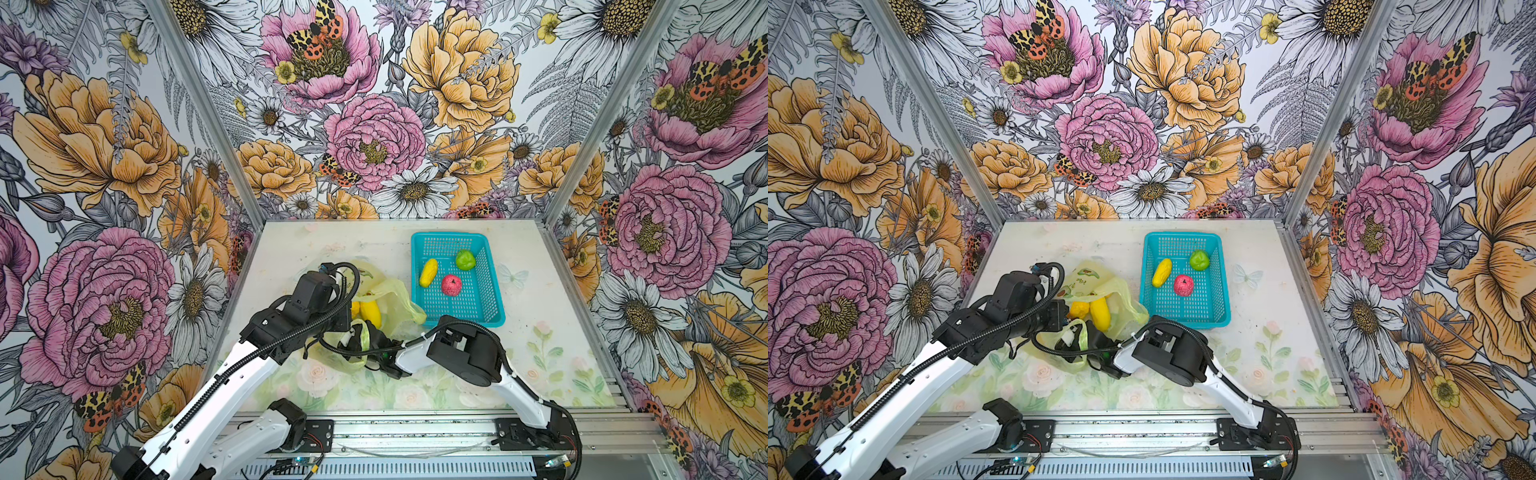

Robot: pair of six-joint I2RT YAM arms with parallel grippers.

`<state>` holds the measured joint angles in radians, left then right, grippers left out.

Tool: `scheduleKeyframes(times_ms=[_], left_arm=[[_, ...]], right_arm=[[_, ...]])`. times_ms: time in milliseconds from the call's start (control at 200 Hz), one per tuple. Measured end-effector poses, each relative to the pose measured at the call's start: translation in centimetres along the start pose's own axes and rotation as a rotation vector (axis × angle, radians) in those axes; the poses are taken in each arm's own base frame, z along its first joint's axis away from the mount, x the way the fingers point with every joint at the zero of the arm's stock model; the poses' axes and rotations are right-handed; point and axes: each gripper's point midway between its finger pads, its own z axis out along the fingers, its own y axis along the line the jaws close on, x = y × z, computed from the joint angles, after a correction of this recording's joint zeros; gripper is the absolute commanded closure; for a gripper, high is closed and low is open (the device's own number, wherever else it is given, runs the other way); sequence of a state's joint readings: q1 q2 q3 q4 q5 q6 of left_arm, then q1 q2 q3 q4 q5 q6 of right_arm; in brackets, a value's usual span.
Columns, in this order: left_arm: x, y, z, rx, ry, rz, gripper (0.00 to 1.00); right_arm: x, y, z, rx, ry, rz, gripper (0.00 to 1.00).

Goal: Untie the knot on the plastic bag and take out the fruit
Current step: 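Close the right gripper on the long yellow fruit inside the bag, then lift the long yellow fruit out of the bag toward the teal basket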

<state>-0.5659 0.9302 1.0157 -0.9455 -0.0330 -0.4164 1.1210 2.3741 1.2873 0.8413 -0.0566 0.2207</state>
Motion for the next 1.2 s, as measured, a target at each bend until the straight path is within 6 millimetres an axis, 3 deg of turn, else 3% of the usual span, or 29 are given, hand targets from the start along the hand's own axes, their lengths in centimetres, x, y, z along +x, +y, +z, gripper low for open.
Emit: scheduleKeyframes(times_ms=[265, 405, 540, 846, 1201], left_arm=[[0.0, 0.0, 0.0, 0.0, -0.002, 0.001, 1.0], [-0.1, 0.1, -0.2, -0.007, -0.011, 0.0, 1.0], [-0.3, 0.4, -0.3, -0.019, -0.022, -0.003, 1.0], [-0.4, 0.6, -0.3, -0.031, -0.027, -0.004, 1.0], [-0.5, 0.8, -0.3, -0.04, -0.031, -0.009, 1.0]], right_arm=[[-0.3, -0.2, 0.8, 0.016, 0.017, 0.026, 0.52], [0.1, -0.3, -0.6, 0.028, 0.046, 0.016, 0.63], [-0.1, -0.6, -4.2, 0.063, 0.071, -0.012, 0.7], [-4.2, -0.7, -11.4, 0.114, -0.033, -0.099, 0.78], [-6.4, -1.1, -17.0, 0.168, -0.117, -0.166, 0.84]])
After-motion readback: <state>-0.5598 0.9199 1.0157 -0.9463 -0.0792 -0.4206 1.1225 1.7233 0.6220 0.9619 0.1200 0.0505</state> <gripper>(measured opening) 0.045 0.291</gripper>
